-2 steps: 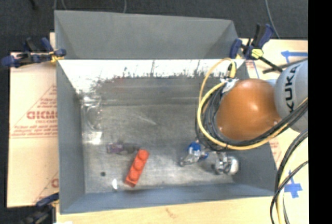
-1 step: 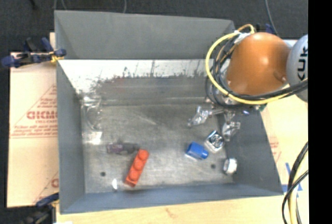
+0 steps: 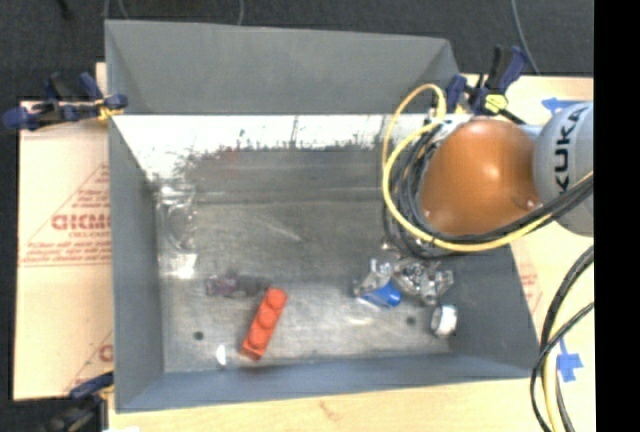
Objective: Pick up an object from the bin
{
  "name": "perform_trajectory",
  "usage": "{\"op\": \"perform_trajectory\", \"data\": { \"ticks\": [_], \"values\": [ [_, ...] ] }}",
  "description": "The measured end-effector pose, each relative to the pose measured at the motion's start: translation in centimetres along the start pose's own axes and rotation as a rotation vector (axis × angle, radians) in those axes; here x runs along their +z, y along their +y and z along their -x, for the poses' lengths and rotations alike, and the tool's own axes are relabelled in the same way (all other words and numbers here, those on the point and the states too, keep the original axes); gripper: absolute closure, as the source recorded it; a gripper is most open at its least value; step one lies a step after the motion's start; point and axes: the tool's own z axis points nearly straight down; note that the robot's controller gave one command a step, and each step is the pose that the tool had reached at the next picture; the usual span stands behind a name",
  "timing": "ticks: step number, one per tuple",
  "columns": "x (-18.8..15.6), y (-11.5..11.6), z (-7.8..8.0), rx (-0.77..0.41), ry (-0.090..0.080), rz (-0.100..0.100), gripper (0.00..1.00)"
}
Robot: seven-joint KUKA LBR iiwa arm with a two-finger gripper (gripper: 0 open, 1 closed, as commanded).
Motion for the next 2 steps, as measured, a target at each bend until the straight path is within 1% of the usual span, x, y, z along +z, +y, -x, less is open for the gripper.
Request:
{"op": "perform_trajectory", "data": {
  "ticks": [1, 2],
  "values": [
    [-0.2, -0.1, 0.0, 0.006, 0.0, -0.002, 1.0],
    [-13.3, -0.2, 0.7, -0.026, 0.003, -0.012, 1.0]
  ]
}}
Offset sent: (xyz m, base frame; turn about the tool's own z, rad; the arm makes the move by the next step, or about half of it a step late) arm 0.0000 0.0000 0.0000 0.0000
